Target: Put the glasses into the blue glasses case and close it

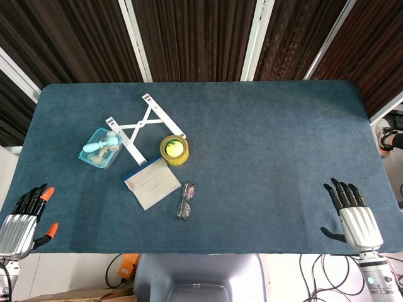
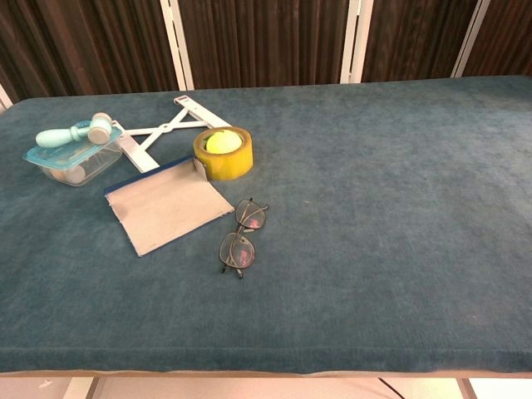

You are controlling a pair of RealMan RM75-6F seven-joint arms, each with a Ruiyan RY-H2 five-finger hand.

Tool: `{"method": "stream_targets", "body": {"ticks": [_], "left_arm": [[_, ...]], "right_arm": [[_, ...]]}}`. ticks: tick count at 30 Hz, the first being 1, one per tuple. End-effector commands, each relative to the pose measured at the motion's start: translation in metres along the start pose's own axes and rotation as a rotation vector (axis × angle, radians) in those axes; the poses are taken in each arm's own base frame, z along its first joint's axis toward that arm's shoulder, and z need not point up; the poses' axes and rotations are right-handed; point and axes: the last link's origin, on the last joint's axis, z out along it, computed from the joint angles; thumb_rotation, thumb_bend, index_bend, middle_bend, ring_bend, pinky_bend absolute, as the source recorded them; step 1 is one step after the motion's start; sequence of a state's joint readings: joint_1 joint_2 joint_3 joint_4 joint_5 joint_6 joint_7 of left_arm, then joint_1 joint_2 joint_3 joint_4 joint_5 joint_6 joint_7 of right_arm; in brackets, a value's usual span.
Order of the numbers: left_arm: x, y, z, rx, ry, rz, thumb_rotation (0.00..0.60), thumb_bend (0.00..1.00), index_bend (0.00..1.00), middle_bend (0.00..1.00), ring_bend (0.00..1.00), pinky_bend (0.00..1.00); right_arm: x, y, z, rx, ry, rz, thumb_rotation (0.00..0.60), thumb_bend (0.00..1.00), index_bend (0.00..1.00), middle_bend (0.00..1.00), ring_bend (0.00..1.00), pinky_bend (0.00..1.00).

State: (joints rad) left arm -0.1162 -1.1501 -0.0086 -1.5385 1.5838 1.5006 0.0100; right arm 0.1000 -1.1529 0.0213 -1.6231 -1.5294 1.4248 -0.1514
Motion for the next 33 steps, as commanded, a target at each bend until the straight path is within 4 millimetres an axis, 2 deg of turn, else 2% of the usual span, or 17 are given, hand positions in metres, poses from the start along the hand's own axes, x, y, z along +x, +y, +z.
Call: {"method": "stream_targets", "body": {"ticks": [1,6,12,15,17,22,33], "left_arm": [[0.000,0.001,0.002,-0.007,0.007,0.000,0.600,0.33,0.00,0.00,0.02,0.13],[-0.005,0.011,0.007,-0.049,0.041,-0.008,0.600,0.33,0.00,0.00,0.01,0.13],[-0.030,0.042,0.018,-0.199,0.021,-0.171,0.600,0.33,0.00,0.00,0.00,0.13],[-0.042,0.064,0.034,-0.234,0.044,-0.279,0.600,0.33,0.00,0.00,0.00,0.13],[-0.051,0.087,0.047,-0.239,0.093,-0.367,0.600,0.33,0.00,0.00,0.00,0.14],[-0.072,0.131,0.060,-0.307,0.035,-0.356,0.600,0.33,0.00,0.00,0.00,0.14],[-0.078,0.197,0.073,-0.348,-0.069,-0.327,0.600,0.32,0.00,0.00,0.00,0.11]], "right_arm": [[0.000,0.001,0.000,-0.003,-0.001,-0.001,0.600,0.20,0.00,0.00,0.00,0.00],[0.003,0.003,-0.001,-0.010,0.007,0.004,0.600,0.20,0.00,0.00,0.00,0.00],[0.006,0.006,-0.004,-0.015,0.016,0.011,0.600,0.20,0.00,0.00,0.00,0.00],[0.007,0.009,-0.003,-0.026,0.017,0.013,0.600,0.20,0.00,0.00,0.00,0.00],[0.008,0.010,-0.003,-0.032,0.020,0.016,0.600,0.20,0.00,0.00,0.00,0.00],[0.011,0.013,-0.002,-0.042,0.027,0.025,0.600,0.20,0.00,0.00,0.00,0.00],[0.016,0.021,0.003,-0.069,0.029,0.050,0.600,0.20,0.00,0.00,0.00,0.00]]}}
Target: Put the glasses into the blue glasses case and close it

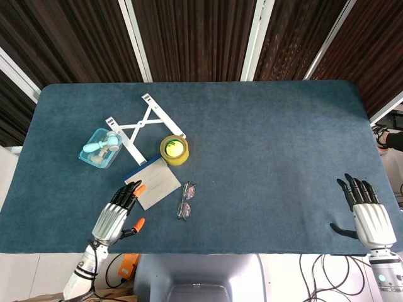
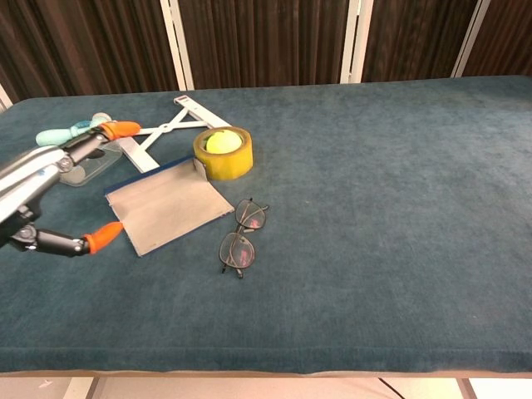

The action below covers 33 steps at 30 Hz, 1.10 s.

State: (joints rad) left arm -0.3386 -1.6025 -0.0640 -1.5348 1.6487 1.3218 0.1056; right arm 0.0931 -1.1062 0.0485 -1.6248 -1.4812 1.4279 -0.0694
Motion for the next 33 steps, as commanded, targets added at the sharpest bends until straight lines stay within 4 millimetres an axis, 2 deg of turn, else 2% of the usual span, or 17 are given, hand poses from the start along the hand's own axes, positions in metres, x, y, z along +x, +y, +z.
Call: {"method": "stream_targets", "body": {"ticks": [1,9,18,27,33], "left_arm": [[-0.010,0.022,0.017,-0.011,-0.049,-0.025,0.600,0.32,0.00,0.00,0.00,0.10],[-0.036,0.040,0.039,0.014,-0.156,0.021,0.600,0.32,0.00,0.00,0.00,0.06],[-0.047,0.053,0.056,0.036,-0.187,0.027,0.600,0.33,0.00,0.00,0.00,0.05],[-0.071,0.069,0.072,0.035,-0.220,0.005,0.600,0.33,0.00,0.00,0.00,0.03],[-0.080,0.070,0.076,0.044,-0.243,0.026,0.600,0.33,0.00,0.00,0.00,0.03]], "right_arm": [[0.003,0.004,0.002,-0.018,0.011,0.008,0.600,0.20,0.00,0.00,0.00,0.00],[0.008,0.010,0.005,-0.058,0.019,0.016,0.600,0.20,0.00,0.00,0.00,0.00],[0.009,0.014,0.007,-0.072,0.019,0.022,0.600,0.20,0.00,0.00,0.00,0.00],[0.022,0.027,0.010,-0.142,0.074,0.063,0.600,0.20,0.00,0.00,0.00,0.00],[0.019,0.026,0.012,-0.132,0.051,0.055,0.600,0.20,0.00,0.00,0.00,0.00]]}}
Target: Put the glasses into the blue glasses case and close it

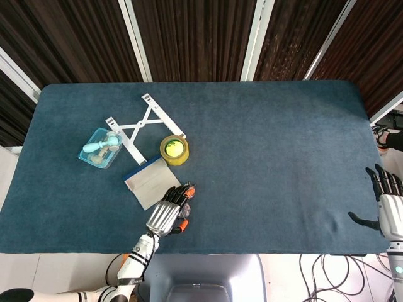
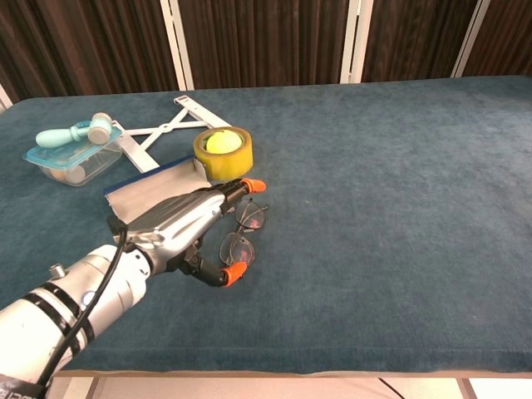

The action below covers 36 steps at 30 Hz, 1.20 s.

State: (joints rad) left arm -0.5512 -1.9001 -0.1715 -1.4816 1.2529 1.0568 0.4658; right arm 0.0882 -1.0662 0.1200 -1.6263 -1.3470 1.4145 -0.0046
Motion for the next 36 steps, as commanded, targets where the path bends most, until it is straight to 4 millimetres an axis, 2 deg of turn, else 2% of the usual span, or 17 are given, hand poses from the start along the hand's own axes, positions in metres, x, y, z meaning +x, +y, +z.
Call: {"method": "stream_targets", "body": {"ticks": [1,26,36], "left_arm": [[-0.003,0.000,0.003,0.007,-0.007,0.010,0.600,0.33,0.00,0.00,0.00,0.03],[-0.012,-0.011,0.017,0.060,-0.010,-0.025,0.600,0.33,0.00,0.00,0.00,0.03],[-0.006,-0.025,0.016,0.094,0.001,-0.004,0.600,0.33,0.00,0.00,0.00,0.03]], "right_arm": [[-0.001,-0.001,0.000,0.005,-0.007,-0.002,0.600,0.20,0.00,0.00,0.00,0.00],[0.006,0.005,0.002,-0.035,0.032,0.011,0.600,0.20,0.00,0.00,0.00,0.00],[0.008,0.006,0.001,-0.040,0.038,0.017,0.600,0.20,0.00,0.00,0.00,0.00]]}}
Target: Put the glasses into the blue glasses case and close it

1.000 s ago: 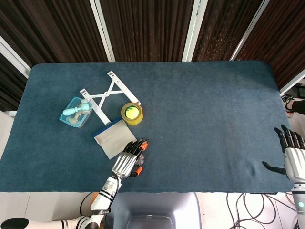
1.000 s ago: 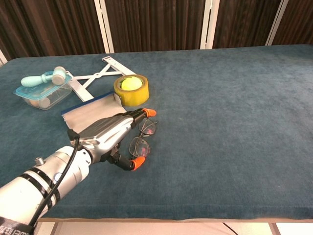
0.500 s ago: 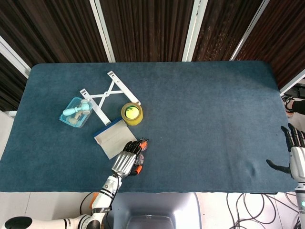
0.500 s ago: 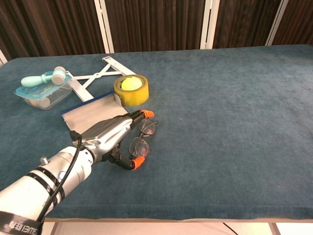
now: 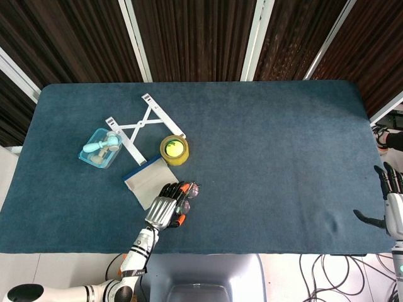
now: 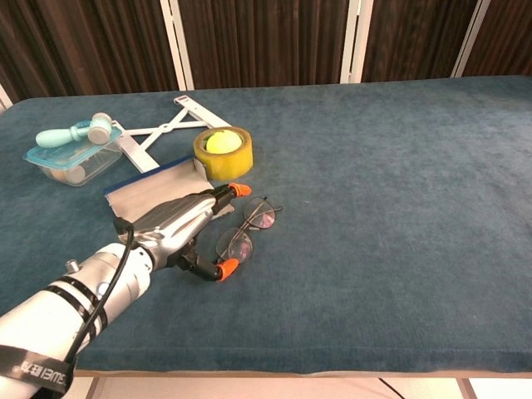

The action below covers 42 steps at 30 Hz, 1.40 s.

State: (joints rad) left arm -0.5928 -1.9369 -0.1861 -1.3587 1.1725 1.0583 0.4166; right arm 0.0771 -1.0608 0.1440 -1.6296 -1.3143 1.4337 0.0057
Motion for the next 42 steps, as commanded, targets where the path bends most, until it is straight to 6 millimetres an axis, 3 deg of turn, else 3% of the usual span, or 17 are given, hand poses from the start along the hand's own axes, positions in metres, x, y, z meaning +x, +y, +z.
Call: {"method": "stream_targets", "body": {"ticks": [1,13,21,27,42], "left_arm": [[0.003,-0.006,0.000,0.014,0.007,0.010,0.600,0.33,0.00,0.00,0.00,0.03],[0.029,-0.044,0.004,0.098,0.104,0.050,0.600,0.34,0.00,0.00,0.00,0.04],[0.038,-0.016,-0.014,-0.018,0.116,-0.093,0.600,0.35,0.04,0.00,0.00,0.05],[0.023,0.005,-0.003,-0.008,0.075,-0.049,0.600,0.35,0.16,0.00,0.00,0.05],[0.004,0.019,0.014,0.054,-0.035,0.034,0.600,0.31,0.17,0.00,0.00,0.02]], "right_arm": [[0.000,0.000,0.000,0.000,0.000,0.000,0.600,0.20,0.00,0.00,0.00,0.00],[0.000,-0.001,-0.002,0.010,0.000,0.000,0.600,0.20,0.00,0.00,0.00,0.00],[0.001,0.000,-0.002,0.003,0.005,0.007,0.600,0.20,0.00,0.00,0.00,0.00],[0.001,0.002,0.001,-0.006,-0.008,0.012,0.600,0.20,0.00,0.00,0.00,0.00],[0.011,0.011,0.004,-0.031,0.005,0.051,0.600,0.20,0.00,0.00,0.00,0.00]]}}
